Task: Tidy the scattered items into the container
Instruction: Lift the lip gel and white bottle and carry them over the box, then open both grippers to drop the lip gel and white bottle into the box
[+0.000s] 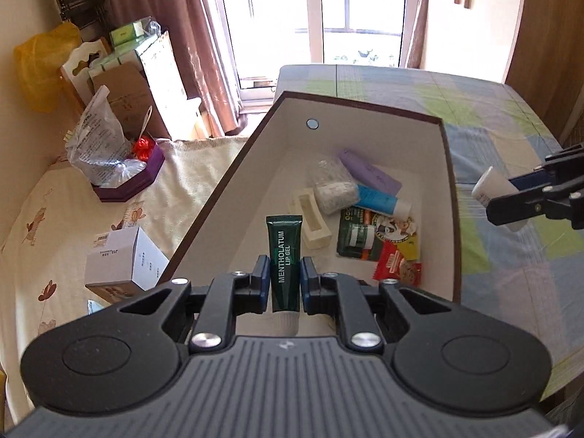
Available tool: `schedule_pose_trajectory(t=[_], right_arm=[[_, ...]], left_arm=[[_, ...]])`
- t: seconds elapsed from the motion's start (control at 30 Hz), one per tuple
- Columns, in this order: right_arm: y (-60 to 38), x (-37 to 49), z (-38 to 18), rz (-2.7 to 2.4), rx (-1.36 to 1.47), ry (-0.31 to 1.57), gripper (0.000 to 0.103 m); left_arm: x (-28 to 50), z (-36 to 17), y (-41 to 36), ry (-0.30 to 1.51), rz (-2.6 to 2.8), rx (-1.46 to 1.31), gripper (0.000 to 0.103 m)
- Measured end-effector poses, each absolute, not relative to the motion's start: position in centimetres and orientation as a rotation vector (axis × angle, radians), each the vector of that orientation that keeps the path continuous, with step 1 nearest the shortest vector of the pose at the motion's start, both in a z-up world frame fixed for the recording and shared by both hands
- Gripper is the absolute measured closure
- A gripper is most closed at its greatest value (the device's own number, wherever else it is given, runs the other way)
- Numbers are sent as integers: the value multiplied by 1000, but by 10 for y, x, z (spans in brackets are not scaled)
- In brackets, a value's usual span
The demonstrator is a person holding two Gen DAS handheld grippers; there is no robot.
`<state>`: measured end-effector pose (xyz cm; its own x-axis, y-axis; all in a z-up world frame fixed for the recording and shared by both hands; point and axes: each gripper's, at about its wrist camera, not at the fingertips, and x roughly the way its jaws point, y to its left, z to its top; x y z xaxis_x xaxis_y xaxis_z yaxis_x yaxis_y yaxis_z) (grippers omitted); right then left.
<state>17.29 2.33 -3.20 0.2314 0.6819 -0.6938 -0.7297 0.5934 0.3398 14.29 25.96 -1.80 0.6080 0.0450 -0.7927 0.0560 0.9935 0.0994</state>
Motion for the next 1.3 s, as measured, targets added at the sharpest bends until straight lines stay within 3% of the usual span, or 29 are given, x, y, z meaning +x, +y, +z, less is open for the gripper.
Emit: schedule_pose_trajectory(t=[0.3,0.6,0.7,1.27,1.3], right_arm=[[94,177,-74,1059,-345,1024,73],[112,188,-107,1042,-438,1147,73],[118,188,-110,1055,-479,1174,73],[147,170,-137,1171,-769,1238,73],[148,168,-138,1163,-792,1226,53]], left_arm=[[193,-70,274,1099,-96,272,90],[220,-122,280,1275,-94,323,87],[219,-124,285,1290,-85,318,80],[210,-126,287,1281,-91,364,72],[209,-126,287,1279,-92,369,72]])
